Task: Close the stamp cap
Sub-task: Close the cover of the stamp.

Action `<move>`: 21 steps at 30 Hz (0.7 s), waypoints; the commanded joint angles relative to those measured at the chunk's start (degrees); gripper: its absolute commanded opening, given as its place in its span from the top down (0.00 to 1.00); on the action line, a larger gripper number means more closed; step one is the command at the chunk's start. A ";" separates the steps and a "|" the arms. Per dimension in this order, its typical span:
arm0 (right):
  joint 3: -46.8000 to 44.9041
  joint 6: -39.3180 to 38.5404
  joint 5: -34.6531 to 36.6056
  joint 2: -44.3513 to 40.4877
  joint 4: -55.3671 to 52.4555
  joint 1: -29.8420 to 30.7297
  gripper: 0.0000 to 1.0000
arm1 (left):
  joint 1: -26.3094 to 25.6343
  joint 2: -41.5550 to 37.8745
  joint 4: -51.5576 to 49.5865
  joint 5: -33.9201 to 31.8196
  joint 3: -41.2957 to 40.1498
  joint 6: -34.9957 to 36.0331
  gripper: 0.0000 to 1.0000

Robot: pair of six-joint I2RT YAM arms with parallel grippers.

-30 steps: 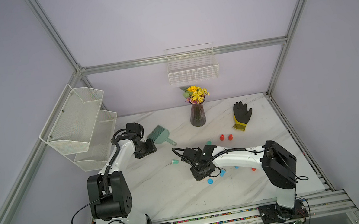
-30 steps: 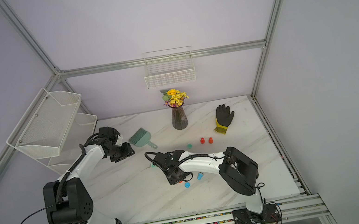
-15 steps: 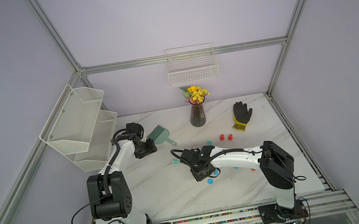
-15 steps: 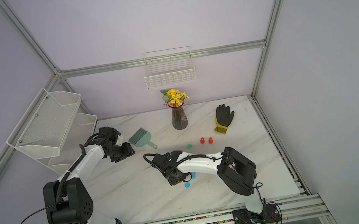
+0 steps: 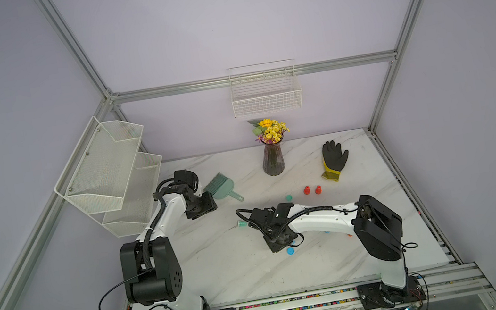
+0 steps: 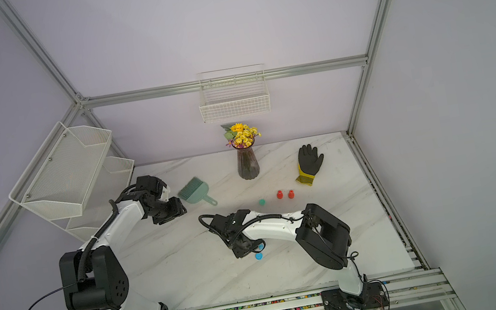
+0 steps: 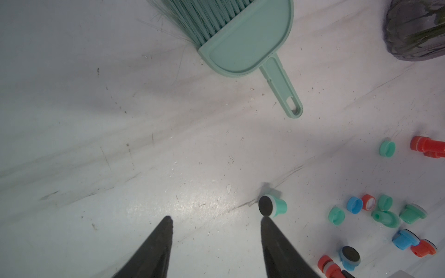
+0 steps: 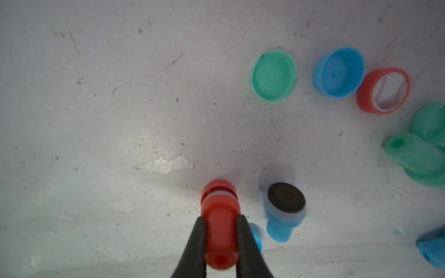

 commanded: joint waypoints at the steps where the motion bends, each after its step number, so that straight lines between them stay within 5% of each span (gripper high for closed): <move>1: -0.49 0.17 -0.27 0.70 0.20 0.24 1.00 | 0.49 -1.25 1.33 0.85 0.39 2.03 0.41; 21: -1.37 -0.88 -6.78 3.64 1.41 0.24 1.00 | 0.77 -1.07 1.31 1.39 0.39 2.03 0.41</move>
